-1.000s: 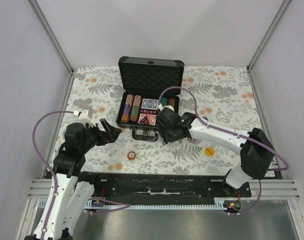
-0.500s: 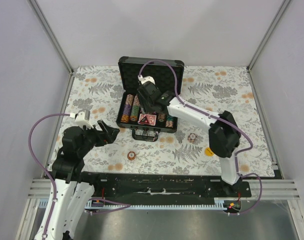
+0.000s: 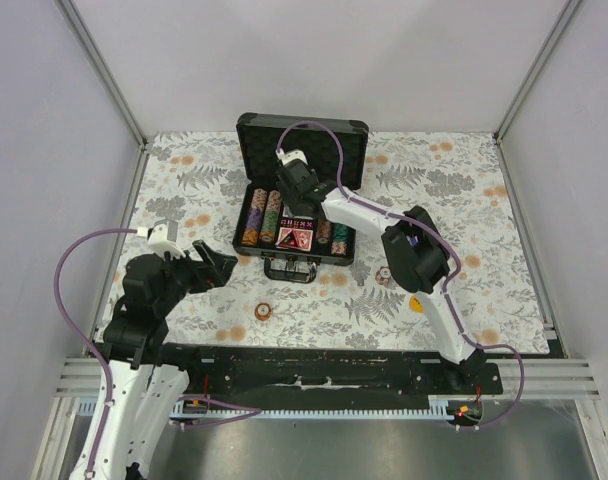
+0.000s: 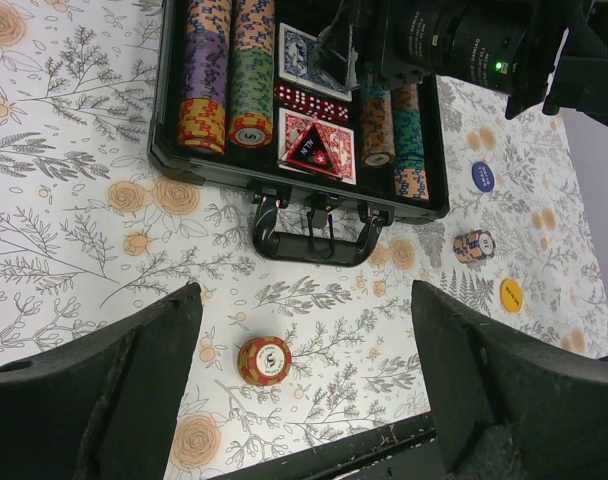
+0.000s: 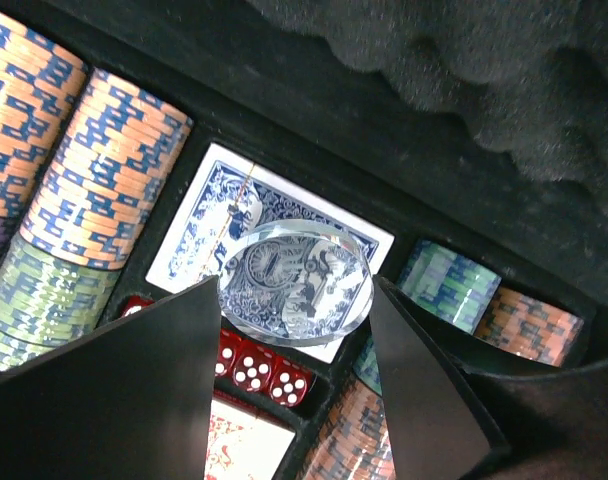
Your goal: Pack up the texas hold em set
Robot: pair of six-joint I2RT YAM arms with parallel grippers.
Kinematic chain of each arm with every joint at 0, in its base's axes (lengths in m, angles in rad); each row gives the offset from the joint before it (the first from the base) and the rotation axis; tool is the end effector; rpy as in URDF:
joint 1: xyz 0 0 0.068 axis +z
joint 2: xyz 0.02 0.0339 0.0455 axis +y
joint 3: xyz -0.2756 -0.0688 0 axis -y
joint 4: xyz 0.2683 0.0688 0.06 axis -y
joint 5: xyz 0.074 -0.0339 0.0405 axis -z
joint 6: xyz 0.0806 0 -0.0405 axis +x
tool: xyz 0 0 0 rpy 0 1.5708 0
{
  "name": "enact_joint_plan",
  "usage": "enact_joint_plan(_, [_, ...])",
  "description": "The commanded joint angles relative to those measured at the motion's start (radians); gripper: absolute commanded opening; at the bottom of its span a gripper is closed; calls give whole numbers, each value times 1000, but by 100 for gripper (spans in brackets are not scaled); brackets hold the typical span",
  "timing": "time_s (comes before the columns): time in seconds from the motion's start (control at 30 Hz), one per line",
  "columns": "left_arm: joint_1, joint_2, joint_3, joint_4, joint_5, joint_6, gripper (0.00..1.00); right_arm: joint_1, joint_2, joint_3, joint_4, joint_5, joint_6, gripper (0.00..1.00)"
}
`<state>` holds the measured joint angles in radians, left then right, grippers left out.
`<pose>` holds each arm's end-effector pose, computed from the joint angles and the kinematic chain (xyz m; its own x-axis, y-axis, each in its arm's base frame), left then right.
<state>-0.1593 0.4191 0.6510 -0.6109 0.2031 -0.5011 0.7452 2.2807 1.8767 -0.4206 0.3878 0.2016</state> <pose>0.1531 -0.0411 0.2891 -0.4839 -0.3988 -0.7790 0.1230 0.8503 -0.5118 0.4402 0.3647 0.1631 -0.6167 -0.3167 -0.7207 -0.3221 0.9369 -0.1361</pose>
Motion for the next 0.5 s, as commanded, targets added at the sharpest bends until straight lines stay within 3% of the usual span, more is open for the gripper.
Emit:
enact_joint_plan(0.0, [0, -3, 1, 23, -11, -22, 91, -7, 2, 42, 88, 13, -42, 57])
enact_joint_plan(0.47, [0, -8, 1, 20, -27, -22, 91, -14, -26, 27, 51, -41, -44, 76])
